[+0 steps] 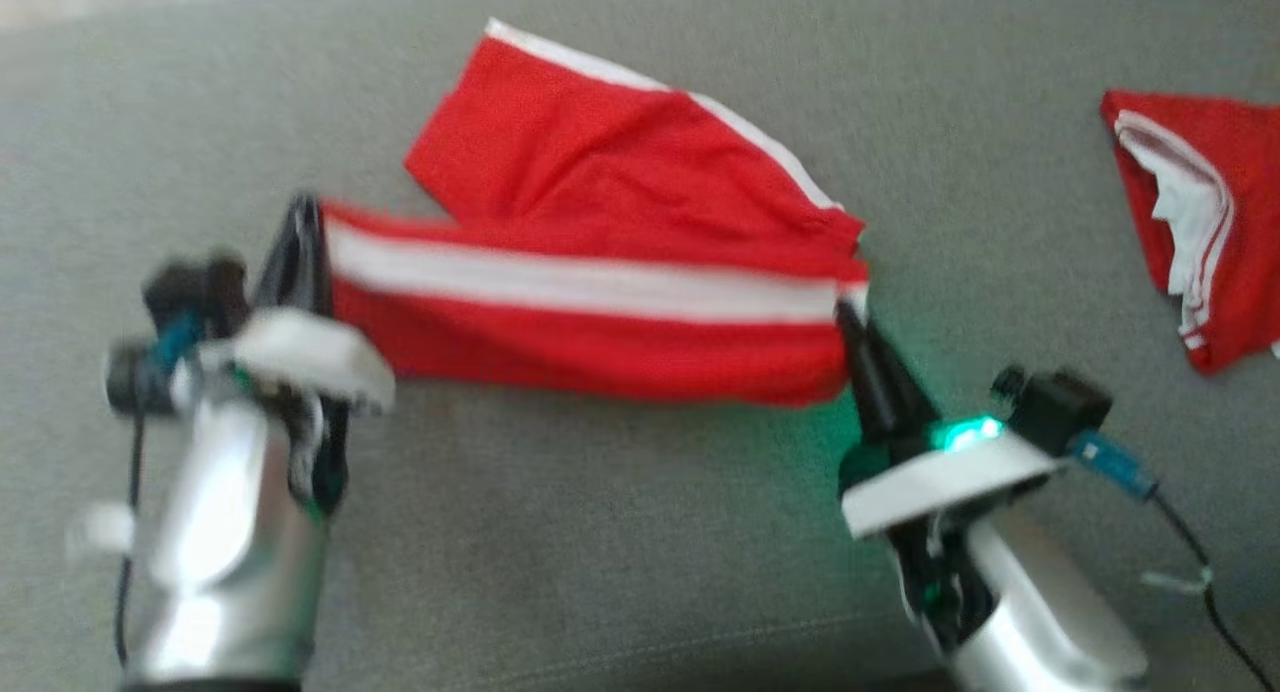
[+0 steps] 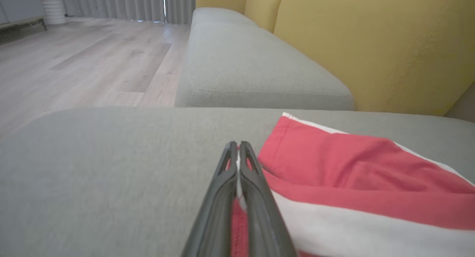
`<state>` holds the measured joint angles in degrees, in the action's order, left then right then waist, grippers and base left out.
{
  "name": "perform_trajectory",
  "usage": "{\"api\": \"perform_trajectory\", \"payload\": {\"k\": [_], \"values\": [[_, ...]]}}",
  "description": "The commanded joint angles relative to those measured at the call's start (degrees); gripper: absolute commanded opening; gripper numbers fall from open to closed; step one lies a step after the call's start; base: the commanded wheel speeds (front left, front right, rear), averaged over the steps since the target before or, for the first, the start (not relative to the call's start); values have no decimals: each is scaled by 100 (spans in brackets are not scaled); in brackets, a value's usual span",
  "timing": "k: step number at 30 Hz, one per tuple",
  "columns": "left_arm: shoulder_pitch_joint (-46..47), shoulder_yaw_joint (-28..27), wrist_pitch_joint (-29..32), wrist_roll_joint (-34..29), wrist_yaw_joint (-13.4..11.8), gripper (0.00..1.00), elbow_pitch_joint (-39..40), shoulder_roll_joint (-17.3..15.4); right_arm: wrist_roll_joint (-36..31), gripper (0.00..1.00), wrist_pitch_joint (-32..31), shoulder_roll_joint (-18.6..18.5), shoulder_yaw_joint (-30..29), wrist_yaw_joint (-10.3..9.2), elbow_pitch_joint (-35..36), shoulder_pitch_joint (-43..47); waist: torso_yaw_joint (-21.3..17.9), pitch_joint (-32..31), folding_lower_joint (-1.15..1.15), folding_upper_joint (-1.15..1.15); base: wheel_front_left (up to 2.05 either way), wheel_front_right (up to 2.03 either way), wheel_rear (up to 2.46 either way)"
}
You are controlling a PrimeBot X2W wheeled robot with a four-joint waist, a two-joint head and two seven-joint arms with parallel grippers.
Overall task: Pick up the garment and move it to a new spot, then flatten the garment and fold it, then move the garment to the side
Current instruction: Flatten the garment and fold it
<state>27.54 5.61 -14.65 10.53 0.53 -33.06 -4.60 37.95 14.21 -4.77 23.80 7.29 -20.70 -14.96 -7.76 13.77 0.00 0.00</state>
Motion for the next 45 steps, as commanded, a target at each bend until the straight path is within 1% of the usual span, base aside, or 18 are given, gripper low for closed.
{"api": "perform_trajectory", "payload": {"k": [1,5,9,13,19,30,41,42,43,44,45], "values": [[304,-106,-34,-68,26,0,46,-199,-61,0,75,74,-4,20,227,-166,-163,315,0,0,0,0,0],[1144,82,-33,-259,81,0,-388,-273,-167,0,77,175,-269,20,389,-346,-252,655,0,0,0,0,0],[1858,198,-34,-386,51,0,-830,-280,56,0,77,186,-302,20,670,-489,-335,962,0,0,0,0,0],[2441,307,-34,-513,12,0,-1247,-306,138,0,78,188,-237,20,792,-672,-448,1192,0,0,0,0,0],[3055,417,-34,-647,-31,0,-1657,-387,188,0,78,189,-360,20,1000,-883,-614,1408,0,0,0,0,0],[3628,547,-34,-748,-76,0,-2009,-456,251,0,78,189,-355,20,1136,-1107,-848,1569,0,0,0,0,0],[3744,637,-35,-775,-140,0,-2386,-603,170,0,78,189,-186,20,1093,-1251,-1079,1722,0,0,0,0,0],[3741,635,-35,-766,-148,2,-2387,-611,144,23,78,189,-161,20,1075,-1264,-1084,1731,0,0,0,0,0],[3739,640,-35,-762,-155,29,-2378,-614,136,59,79,189,-148,20,1051,-1275,-1080,1737,0,0,0,0,0],[3738,646,-35,-762,-168,74,-2357,-613,132,100,79,189,-135,20,1032,-1290,-1072,1743,0,0,0,0,0],[3730,644,-35,-749,-176,100,-2329,-604,94,100,79,189,-122,20,1007,-1309,-1058,1745,0,0,0,0,0]]}}
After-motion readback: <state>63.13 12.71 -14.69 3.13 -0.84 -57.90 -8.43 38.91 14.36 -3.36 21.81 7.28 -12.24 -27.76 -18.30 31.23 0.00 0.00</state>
